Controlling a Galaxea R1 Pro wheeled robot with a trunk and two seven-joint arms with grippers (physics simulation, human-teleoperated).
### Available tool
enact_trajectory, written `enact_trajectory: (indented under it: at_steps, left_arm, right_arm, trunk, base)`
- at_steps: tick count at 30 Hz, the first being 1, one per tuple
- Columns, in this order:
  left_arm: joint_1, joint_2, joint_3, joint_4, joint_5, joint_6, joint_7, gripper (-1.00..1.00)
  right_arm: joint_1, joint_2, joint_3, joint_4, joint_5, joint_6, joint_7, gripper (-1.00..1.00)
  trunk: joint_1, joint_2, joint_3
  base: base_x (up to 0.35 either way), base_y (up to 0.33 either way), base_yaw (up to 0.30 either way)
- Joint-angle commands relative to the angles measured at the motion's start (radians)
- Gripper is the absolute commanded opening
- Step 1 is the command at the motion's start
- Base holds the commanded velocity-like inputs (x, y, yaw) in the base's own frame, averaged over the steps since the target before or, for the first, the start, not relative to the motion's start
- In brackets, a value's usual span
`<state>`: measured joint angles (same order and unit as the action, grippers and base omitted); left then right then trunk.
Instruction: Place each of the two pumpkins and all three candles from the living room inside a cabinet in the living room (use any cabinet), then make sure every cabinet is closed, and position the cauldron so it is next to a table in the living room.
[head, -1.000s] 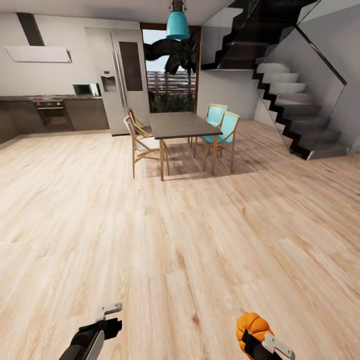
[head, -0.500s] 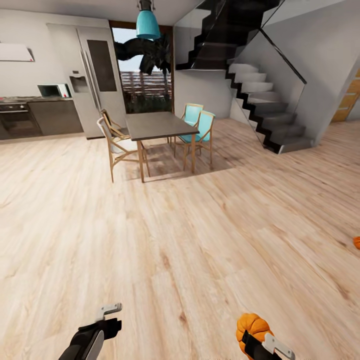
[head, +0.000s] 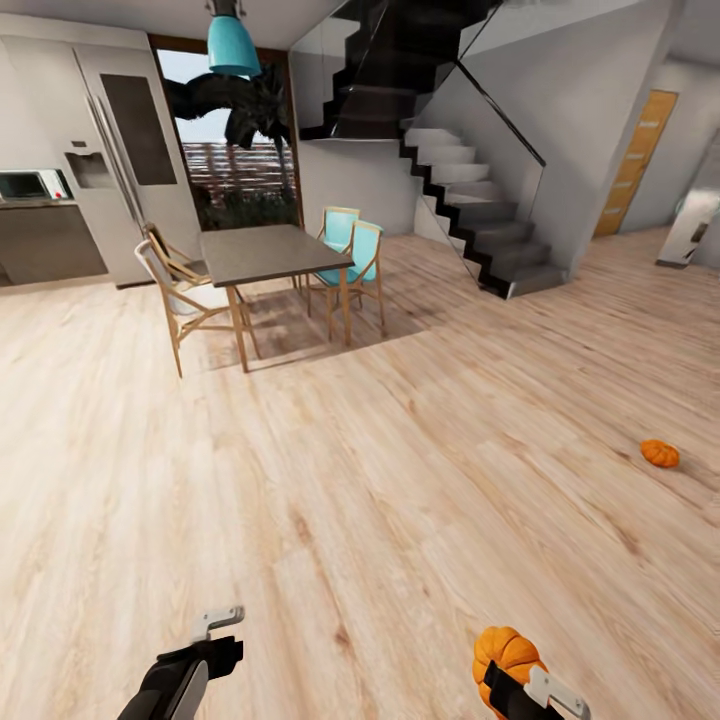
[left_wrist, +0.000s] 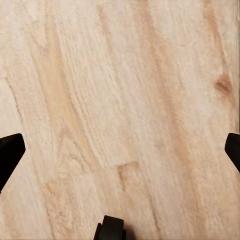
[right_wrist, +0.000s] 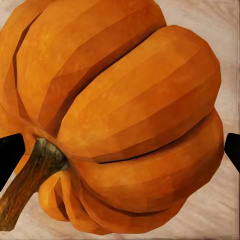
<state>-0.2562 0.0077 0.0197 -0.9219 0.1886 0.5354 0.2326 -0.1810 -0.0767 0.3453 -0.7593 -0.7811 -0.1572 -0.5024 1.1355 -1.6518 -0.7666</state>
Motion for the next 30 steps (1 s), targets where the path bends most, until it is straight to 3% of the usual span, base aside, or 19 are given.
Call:
enact_trajectory:
  at_steps: [1,9,23,30]
  left_arm:
    - [0.000,0.000,0.000,0.000,0.000,0.000,0.000,1.00]
    - [0.000,0.000,-0.001,0.000,0.000,0.000,-0.001,1.00]
    - [0.000,-0.001,-0.003,0.000,0.000,0.000,-0.001,1.00]
    - [0.000,-0.001,-0.003,0.000,0.000,0.000,-0.001,1.00]
  right_arm:
    - [0.000,0.000,0.000,0.000,0.000,0.000,0.001,-1.00]
    - [0.000,0.000,0.000,0.000,0.000,0.001,0.001,-1.00]
    - [0.000,0.000,0.000,0.000,0.000,-0.002,0.001,-1.00]
    - [0.000,-0.001,0.000,-0.001,0.000,-0.011,-0.001,-1.00]
  trunk:
    - [0.000,0.000,0.000]
    - [0.000,0.000,0.000]
    - [0.000,0.000,0.000]
    - [0.000,0.000,-0.002]
  base:
    - [0.000,0.118,-0.280]
    - [0.093,0.157,-0.280]
    - [0.287,0.134,-0.278]
    - [0.307,0.010,-0.072]
